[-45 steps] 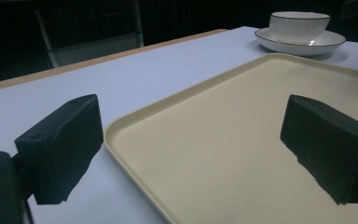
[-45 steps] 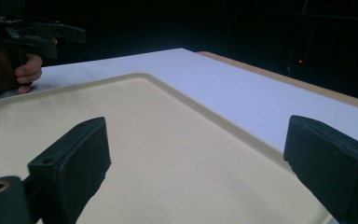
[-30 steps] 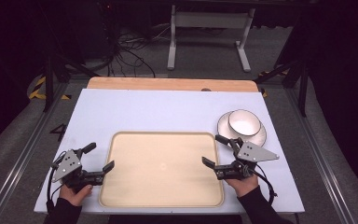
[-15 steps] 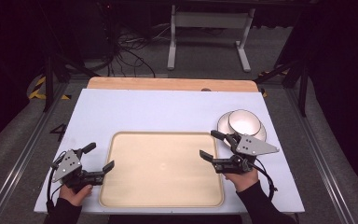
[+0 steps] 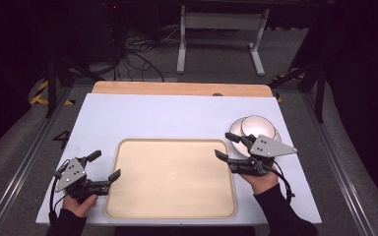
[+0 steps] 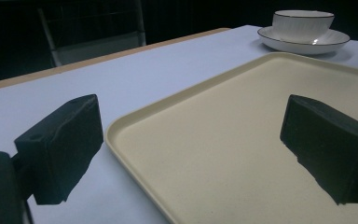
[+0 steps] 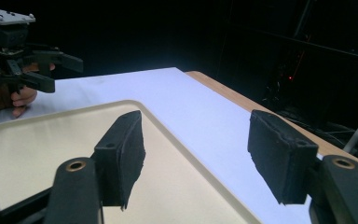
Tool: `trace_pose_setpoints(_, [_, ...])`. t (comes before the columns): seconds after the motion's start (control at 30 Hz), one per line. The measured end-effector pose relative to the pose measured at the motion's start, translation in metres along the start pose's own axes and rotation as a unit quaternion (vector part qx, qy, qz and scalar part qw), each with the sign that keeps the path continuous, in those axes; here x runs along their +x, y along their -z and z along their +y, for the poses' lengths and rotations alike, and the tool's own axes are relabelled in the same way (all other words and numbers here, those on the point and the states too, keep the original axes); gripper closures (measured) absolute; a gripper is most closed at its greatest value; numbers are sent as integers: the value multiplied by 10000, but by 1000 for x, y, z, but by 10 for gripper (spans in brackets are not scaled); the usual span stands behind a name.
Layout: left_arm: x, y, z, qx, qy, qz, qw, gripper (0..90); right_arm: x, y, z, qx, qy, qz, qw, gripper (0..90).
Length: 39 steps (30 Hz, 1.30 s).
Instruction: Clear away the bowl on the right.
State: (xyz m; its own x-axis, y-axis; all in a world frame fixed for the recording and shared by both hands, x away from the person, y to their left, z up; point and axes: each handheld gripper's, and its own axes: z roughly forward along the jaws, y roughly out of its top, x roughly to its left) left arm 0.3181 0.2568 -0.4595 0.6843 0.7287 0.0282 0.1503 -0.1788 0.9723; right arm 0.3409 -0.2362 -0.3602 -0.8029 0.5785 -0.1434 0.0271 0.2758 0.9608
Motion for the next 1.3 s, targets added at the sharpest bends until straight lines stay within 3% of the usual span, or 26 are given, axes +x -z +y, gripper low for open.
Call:
trace_pose_setpoints(0.53, [-1, -1, 0, 6, 0, 16, 10000, 64, -37, 1, 9, 207, -78, -295, 9993, 350])
trace_pose_setpoints(0.57, [0, 0, 0, 13, 1, 5, 10000, 64, -45, 2, 12, 202, -84, -355, 9991, 352])
trace_pose_setpoints(0.73, [0, 0, 0, 12, 0, 2, 10000, 64, -57, 4, 14, 247, -129, -429, 9987, 346])
trace_pose_setpoints(1.03, [-1, -1, 0, 18, -5, 18, 10000, 64, -74, 12, 15, 250, -288, -510, 9980, 347])
trace_pose_setpoints(1.3, [-1, -1, 0, 23, -4, 14, 10000, 65, -87, 21, 20, 378, -376, -758, 9957, 292])
